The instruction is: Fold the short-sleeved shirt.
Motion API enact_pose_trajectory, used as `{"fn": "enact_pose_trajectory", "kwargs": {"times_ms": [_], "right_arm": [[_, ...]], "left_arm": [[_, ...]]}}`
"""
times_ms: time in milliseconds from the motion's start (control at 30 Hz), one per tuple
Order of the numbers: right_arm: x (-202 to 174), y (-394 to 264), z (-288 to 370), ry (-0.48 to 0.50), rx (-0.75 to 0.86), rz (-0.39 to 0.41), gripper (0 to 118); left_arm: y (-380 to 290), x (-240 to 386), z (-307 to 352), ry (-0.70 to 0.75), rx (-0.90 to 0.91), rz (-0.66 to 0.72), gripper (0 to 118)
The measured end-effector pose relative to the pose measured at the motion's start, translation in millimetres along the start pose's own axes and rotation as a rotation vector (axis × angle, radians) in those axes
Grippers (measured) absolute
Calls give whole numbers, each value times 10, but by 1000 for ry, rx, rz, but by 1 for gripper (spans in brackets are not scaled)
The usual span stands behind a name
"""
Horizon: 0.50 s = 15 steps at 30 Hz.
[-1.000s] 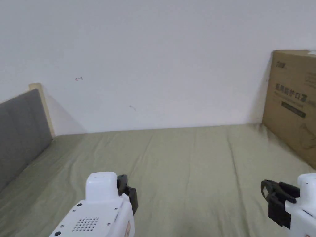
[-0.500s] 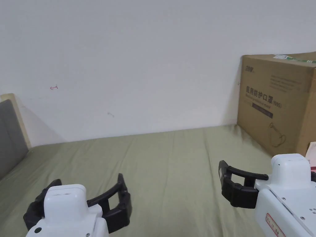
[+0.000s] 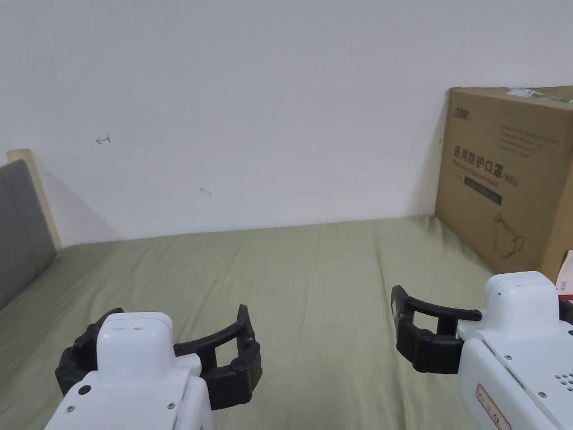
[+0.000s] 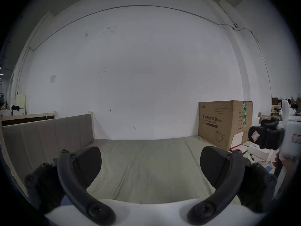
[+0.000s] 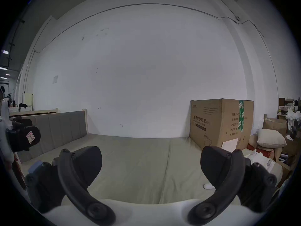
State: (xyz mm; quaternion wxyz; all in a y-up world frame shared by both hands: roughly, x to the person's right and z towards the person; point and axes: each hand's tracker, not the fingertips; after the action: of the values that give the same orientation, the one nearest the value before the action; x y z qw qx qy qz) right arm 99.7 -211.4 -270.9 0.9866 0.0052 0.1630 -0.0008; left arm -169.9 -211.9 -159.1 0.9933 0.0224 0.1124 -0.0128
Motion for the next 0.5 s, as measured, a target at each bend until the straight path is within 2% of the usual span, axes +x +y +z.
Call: {"fn": "enact_pose_trajectory", "kwargs": {"times_ms": [500], "right_arm": [[-69, -23, -72, 26, -42, 29, 118]], "left_arm": [[-22, -29, -151, 17, -49, 18, 118]]}}
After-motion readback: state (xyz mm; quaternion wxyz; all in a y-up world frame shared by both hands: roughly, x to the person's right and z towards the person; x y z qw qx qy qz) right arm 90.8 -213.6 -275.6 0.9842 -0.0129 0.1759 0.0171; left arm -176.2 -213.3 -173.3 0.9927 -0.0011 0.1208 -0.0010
